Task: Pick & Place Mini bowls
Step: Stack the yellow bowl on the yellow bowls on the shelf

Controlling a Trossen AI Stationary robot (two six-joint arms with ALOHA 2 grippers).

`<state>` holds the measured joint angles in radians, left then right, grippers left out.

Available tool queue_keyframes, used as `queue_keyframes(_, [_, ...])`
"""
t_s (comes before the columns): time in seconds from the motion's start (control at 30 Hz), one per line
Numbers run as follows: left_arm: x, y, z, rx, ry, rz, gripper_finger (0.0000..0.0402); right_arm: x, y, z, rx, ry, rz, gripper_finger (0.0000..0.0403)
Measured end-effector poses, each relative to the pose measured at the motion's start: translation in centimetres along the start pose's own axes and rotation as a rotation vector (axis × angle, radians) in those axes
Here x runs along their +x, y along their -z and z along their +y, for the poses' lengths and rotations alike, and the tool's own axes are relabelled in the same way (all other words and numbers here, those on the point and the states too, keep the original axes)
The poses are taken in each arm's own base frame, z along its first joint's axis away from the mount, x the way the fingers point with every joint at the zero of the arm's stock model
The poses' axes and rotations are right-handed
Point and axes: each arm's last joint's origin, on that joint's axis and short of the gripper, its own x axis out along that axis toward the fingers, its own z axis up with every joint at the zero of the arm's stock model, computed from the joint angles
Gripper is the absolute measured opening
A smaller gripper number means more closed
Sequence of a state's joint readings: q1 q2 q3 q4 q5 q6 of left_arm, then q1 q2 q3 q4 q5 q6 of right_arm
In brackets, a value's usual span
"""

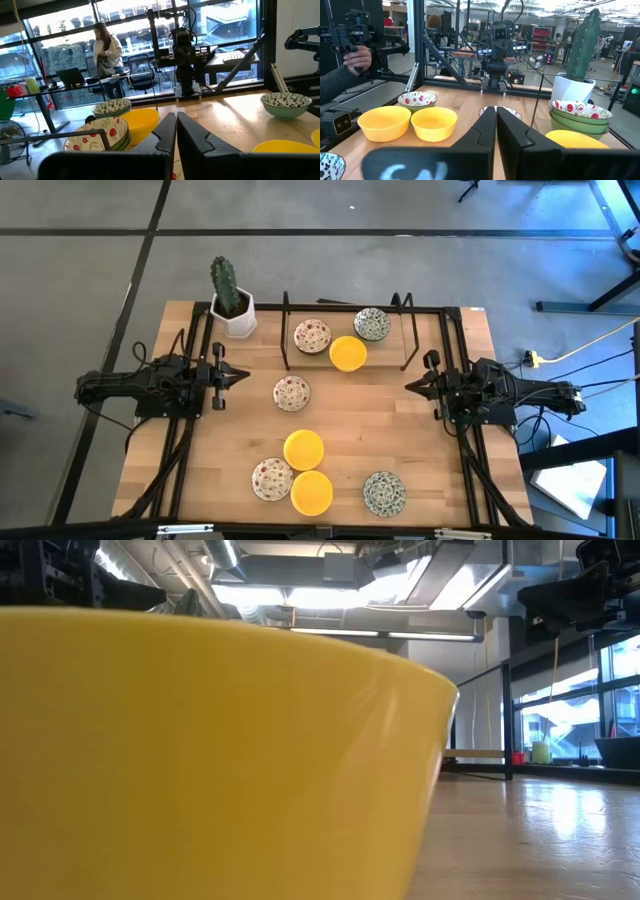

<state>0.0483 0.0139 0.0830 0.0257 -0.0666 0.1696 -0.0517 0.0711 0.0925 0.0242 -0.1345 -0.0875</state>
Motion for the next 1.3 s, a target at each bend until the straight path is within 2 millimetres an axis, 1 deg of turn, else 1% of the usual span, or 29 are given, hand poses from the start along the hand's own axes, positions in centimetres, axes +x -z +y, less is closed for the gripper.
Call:
queue_keyframes(0.13, [0.0, 0.0, 0.0, -0.01, 0.0, 0.0, 0.0007, 0.0, 0.0, 0.0, 0.0, 0.0, 0.0, 0.0016])
queue_keyframes(0.23, [0.0, 0.0, 0.0, -0.077, 0.0, 0.0, 0.0006, 0.0, 0.0, 0.0, 0.0, 0.0, 0.0, 0.0016])
queue_keyframes(0.3, [0.0, 0.0, 0.0, -0.088, 0.001, 0.0, 0.0007, 0.0, 0.0, 0.0, 0.001, 0.0, 0.0, 0.0016])
queue_keyframes(0.5, [0.0, -0.01, -0.08, -0.088, 0.027, -0.003, 0.0012, 0.0, 0.02, 0.0, 0.01, 0.0, 0.002, 0.0016])
queue_keyframes(1.07, [0.0, 0.05, -0.17, -0.076, 0.054, 0.001, 0.0002, 0.0, 0.17, 0.01, 0.029, 0.0, 0.018, 0.0016])
queue_keyframes(1.3, [-0.01, -0.08, -0.17, -0.078, 0.058, -0.013, 0.0012, 0.0, 0.26, 0.02, 0.03, 0.0, 0.026, 0.0016])
